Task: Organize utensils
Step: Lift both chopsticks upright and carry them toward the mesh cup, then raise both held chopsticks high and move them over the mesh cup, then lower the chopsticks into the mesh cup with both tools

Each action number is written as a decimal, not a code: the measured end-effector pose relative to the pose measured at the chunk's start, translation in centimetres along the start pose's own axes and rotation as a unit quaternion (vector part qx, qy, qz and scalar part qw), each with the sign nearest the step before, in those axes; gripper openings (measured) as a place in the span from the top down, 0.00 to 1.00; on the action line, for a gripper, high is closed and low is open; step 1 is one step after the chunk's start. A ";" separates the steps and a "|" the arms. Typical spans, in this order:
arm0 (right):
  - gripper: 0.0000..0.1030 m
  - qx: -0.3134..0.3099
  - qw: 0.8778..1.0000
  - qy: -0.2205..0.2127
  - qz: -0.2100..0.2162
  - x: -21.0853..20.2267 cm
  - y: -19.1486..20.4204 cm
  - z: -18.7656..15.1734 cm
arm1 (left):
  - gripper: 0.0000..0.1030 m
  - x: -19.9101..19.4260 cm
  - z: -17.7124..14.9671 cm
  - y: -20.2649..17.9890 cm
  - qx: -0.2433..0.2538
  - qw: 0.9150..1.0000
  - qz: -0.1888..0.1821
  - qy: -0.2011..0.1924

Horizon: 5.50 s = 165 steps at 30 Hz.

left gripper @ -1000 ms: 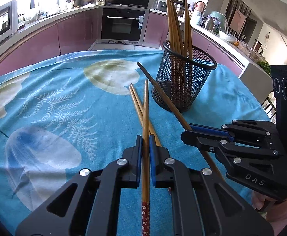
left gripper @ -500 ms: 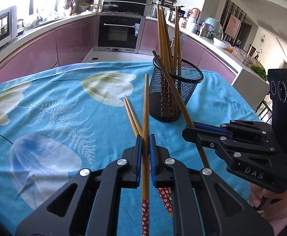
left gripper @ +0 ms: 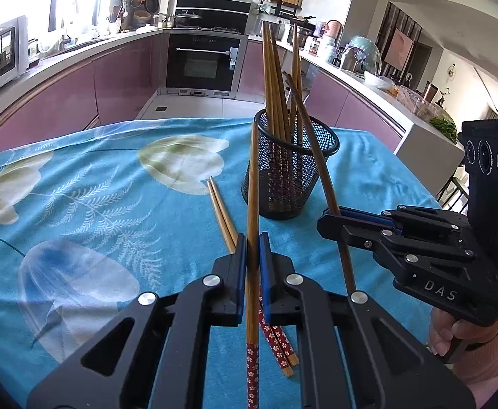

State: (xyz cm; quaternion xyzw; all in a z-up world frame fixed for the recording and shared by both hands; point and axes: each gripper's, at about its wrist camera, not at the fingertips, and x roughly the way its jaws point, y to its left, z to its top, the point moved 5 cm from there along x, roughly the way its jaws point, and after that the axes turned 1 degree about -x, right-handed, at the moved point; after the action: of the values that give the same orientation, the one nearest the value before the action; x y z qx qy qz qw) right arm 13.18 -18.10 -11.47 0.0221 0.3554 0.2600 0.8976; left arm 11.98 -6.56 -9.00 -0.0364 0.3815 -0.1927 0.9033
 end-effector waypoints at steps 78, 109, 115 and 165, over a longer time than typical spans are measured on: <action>0.94 0.006 0.997 -0.074 -0.017 -4.4 -1.6 3.6 | 0.92 -3.2 4.4 -2.0 0.006 0.998 -0.040 -0.057; 0.94 -0.005 0.994 -0.103 -0.024 -6.1 -1.5 5.6 | 0.93 -3.9 6.8 -2.6 0.013 0.996 -0.040 -0.080; 0.94 -0.007 0.994 -0.111 -0.024 -6.3 -1.6 6.3 | 0.93 -4.6 7.6 -2.6 0.017 0.995 -0.038 -0.093; 0.95 -0.017 0.993 -0.108 -0.031 -4.6 -2.4 8.3 | 0.93 -6.8 10.8 -4.3 0.038 0.993 -0.024 -0.112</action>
State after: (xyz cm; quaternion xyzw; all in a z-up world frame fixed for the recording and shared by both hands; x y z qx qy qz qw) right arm 16.85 -21.18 -2.94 0.0236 0.2520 0.2339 0.9387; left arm 13.87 -8.88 4.12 -0.0321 0.2693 -0.2231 0.9363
